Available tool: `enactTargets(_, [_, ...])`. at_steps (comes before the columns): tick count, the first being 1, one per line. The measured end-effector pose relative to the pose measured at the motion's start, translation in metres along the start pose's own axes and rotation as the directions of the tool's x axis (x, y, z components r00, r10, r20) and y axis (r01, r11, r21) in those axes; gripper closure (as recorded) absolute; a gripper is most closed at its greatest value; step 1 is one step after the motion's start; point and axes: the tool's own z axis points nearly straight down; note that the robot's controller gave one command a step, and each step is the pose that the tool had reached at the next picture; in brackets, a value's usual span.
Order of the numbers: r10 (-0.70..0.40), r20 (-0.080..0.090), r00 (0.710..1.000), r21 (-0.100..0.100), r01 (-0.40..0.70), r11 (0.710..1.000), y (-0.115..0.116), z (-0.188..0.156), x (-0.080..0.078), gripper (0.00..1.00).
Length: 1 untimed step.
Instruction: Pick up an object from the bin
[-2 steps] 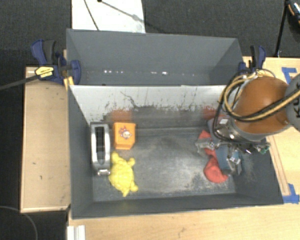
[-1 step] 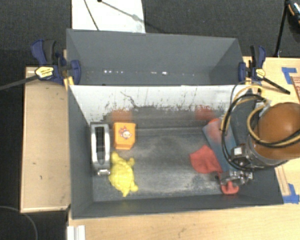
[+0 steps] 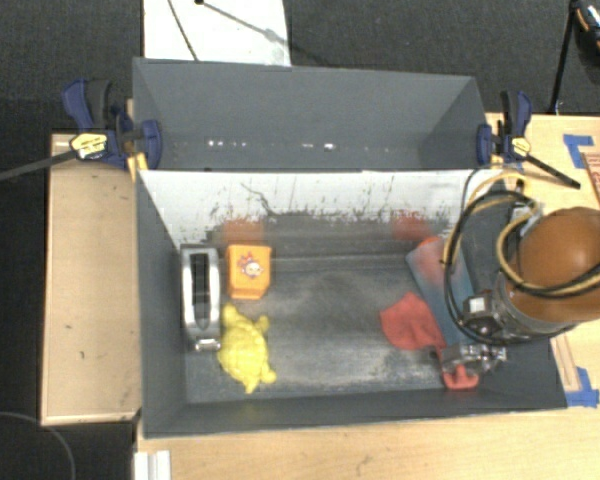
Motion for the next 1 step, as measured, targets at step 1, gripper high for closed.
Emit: enactTargets(1, [-0.002, -0.002, 1.0, -0.002, 0.002, 1.0, -0.0007, -0.001, -0.0011, 1.0])
